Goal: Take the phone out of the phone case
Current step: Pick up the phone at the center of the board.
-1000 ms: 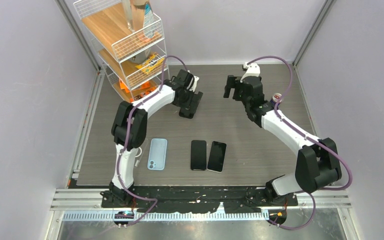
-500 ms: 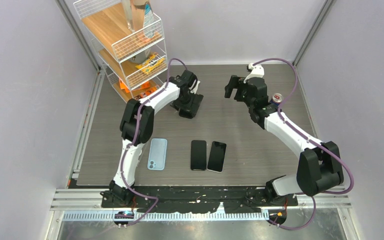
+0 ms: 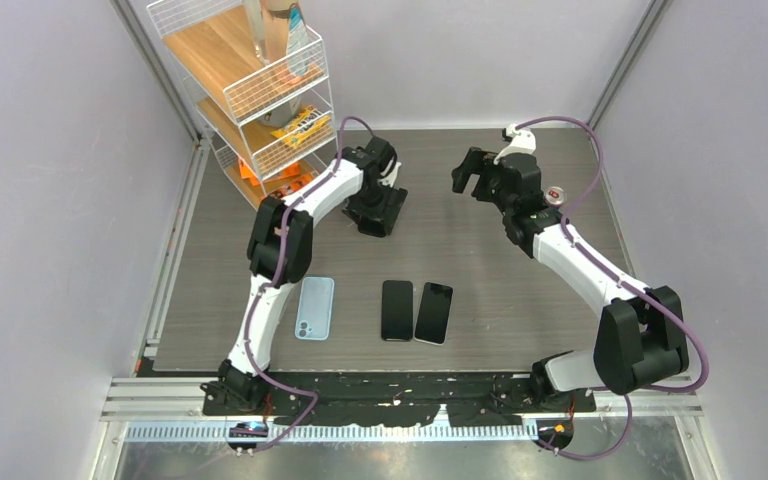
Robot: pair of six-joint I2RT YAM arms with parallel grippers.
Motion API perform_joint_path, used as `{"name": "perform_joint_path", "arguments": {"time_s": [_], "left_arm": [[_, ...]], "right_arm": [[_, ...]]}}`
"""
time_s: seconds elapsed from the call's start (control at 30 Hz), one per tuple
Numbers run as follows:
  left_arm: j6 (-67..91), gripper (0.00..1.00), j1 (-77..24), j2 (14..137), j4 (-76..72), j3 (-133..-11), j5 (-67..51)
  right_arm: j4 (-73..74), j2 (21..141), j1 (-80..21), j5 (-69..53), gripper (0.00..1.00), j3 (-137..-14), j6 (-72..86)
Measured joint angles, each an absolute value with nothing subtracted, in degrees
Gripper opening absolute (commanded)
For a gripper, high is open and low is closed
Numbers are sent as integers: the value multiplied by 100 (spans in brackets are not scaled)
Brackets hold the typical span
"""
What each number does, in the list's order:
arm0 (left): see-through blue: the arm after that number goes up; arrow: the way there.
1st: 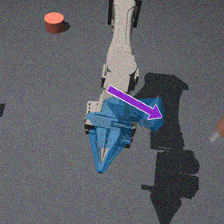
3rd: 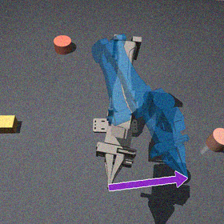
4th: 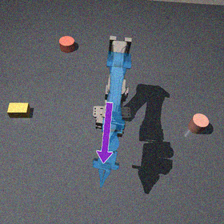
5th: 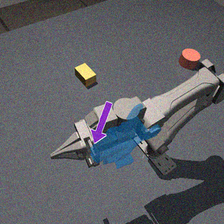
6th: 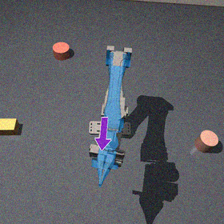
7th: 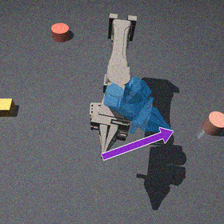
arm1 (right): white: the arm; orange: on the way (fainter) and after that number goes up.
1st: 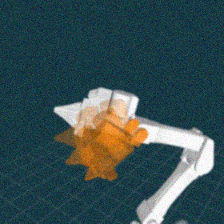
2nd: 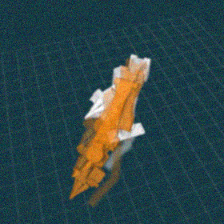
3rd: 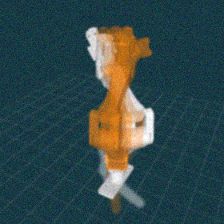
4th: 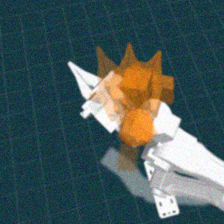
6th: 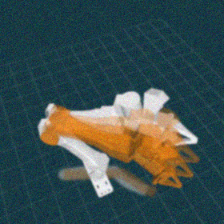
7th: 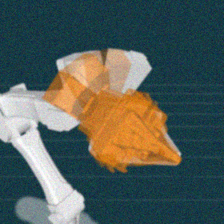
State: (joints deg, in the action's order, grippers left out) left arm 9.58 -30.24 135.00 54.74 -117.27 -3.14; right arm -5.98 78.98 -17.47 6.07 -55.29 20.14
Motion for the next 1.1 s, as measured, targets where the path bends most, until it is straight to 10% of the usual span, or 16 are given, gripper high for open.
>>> {"name": "perform_joint_path", "arguments": {"time_s": [0.3, 0.73, 1.1], "left_arm": [[1166, 86, -2993, 13500, 5557, -11598, -589], [1310, 49, -2939, 13498, 5601, -11594, -574], [1358, 45, -3194, 13268, 5470, -11249, -563]], "right_arm": [[-596, 7900, -1723, 454, 95, -5529, 2189], [-600, 7902, -1712, 344, 95, -5529, 2300], [-659, 7915, -1710, 281, 95, -5457, 2359]]}}
